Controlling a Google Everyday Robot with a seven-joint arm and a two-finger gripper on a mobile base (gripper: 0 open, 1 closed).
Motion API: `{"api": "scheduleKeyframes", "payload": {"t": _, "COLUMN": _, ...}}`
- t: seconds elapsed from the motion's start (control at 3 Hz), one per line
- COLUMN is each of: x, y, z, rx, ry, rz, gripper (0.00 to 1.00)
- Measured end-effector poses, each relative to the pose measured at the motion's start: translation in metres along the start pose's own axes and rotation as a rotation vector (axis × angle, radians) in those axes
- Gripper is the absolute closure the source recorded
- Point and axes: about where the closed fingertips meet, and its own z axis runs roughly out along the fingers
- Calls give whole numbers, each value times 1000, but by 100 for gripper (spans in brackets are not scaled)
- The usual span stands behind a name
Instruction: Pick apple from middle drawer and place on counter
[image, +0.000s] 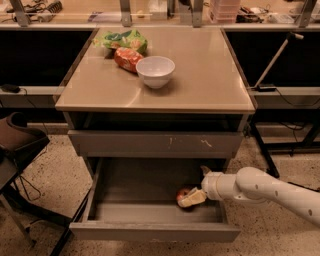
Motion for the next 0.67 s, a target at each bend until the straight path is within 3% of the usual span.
{"api": "scheduleKeyframes", "payload": {"t": 0.33, "x": 30, "y": 5, "z": 12, "rx": 20, "ry": 71, "rz": -3, "gripper": 0}}
{"api": "scheduleKeyframes", "payload": {"t": 0.67, "x": 47, "y": 10, "z": 27, "rx": 8, "ry": 98, "rz": 14, "gripper": 0}}
